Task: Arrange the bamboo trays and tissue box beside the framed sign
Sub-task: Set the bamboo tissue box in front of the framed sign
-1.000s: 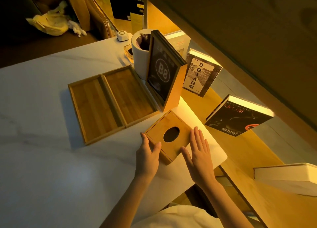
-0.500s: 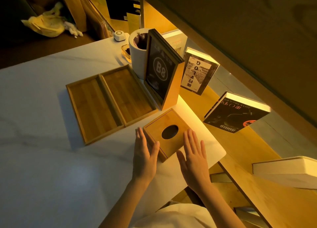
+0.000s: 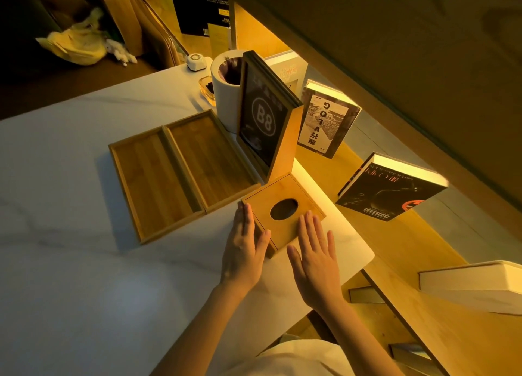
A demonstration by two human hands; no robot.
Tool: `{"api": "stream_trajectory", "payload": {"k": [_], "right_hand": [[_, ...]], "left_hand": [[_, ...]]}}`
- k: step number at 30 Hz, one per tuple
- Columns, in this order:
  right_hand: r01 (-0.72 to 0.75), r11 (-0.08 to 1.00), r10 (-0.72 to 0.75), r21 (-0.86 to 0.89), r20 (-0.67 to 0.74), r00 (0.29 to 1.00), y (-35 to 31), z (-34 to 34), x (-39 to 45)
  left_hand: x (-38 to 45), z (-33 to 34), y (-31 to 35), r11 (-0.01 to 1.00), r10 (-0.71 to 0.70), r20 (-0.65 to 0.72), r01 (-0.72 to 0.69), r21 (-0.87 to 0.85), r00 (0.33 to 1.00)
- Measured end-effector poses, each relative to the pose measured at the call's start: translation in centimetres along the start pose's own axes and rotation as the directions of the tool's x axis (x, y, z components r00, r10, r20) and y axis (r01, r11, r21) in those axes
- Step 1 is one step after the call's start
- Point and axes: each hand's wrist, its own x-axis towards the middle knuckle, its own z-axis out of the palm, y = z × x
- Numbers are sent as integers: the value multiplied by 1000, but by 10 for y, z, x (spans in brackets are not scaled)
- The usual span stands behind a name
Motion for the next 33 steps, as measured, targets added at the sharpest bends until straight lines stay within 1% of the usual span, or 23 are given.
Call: {"api": "stream_trajectory", "payload": {"k": [11, 19, 23, 33], "right_hand": [[-1, 1000, 0, -11, -38, 999, 13, -9, 25], [-2, 1000, 2, 1, -54, 999, 25, -16, 40], [-2, 1000, 3, 15, -62, 998, 30, -20, 45], [3, 1000, -4, -14, -91, 996, 37, -21, 54]], "left_hand": [[31, 6, 14, 999, -2, 42, 0, 53, 999], [46, 15, 24, 991, -3, 42, -3, 134, 999], [53, 17, 30, 989, -11, 54, 4, 145, 998], [63, 20, 36, 984, -20, 75, 7, 177, 997]]}}
